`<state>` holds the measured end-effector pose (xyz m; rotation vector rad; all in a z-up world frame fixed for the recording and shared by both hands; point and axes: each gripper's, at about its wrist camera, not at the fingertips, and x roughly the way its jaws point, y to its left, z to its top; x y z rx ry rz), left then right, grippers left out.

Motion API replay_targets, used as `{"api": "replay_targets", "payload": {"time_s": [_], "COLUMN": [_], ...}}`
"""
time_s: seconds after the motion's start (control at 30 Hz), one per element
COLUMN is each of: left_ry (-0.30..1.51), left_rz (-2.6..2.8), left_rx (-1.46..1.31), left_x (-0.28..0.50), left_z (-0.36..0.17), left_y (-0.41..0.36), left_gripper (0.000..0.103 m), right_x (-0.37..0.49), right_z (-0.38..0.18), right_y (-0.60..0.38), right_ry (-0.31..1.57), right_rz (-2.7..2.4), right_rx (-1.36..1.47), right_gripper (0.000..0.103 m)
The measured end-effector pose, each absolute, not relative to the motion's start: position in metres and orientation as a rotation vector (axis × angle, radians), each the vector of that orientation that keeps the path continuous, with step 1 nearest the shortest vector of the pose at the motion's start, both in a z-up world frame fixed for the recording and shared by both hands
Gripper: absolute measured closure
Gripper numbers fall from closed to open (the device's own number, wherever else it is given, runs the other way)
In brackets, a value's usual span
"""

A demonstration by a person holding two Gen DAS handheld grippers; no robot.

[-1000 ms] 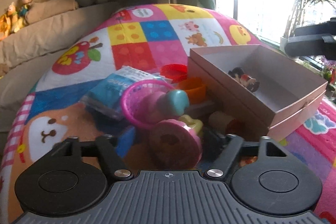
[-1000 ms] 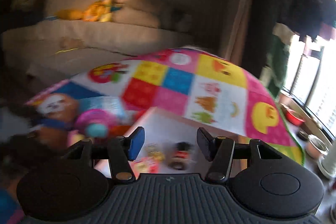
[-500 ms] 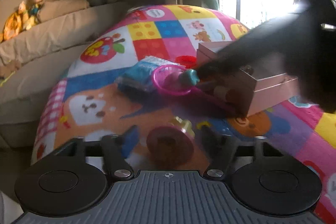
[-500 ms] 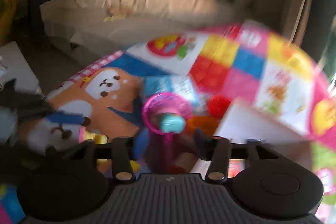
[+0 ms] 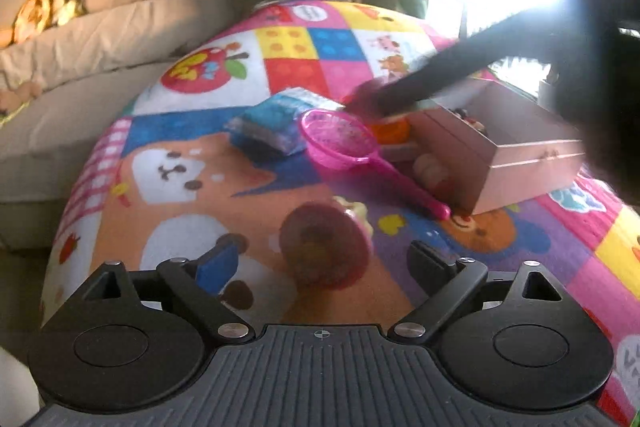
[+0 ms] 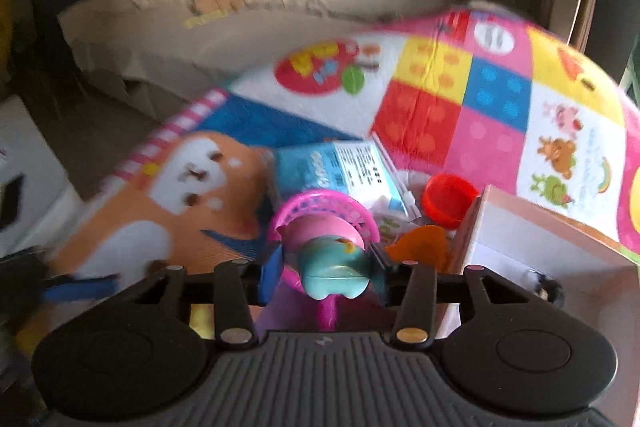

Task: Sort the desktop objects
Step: 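Grasp the pink-and-teal figure with the right tool, then grasp the pink round stamp toy with left tool while right tool holds figure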

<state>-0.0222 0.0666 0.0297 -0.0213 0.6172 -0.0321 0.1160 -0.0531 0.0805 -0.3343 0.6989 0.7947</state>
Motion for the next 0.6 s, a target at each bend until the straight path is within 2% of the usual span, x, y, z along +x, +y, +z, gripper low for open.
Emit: {"api": "replay_targets", "payload": {"time_s": [0.2, 0.37, 0.6], "left_ry": [0.659, 0.678, 0.639], "left_rz": [-0.042, -0.091, -0.195], "left_rx": [-0.059, -0.077, -0.062], "left_x": [-0.013, -0.005, -0.008], "left_z": [0.025, 0.025, 0.041], "left_y": [0.063, 0.048, 0.022], "left_gripper": [0.006, 0.006, 0.003], "right_x": [0.045, 0.009, 0.011], "right_z": [0.101, 0.065, 0.025], "right_y": [-0.153, -0.203, -0.227], "right_ry": [0.638, 0.642, 0.664], "right_rz": [0.888, 0.755, 0.637], "right_rx": [-0.207, -0.259, -0.225], "right_gripper": [0.057, 0.057, 0.053]}}
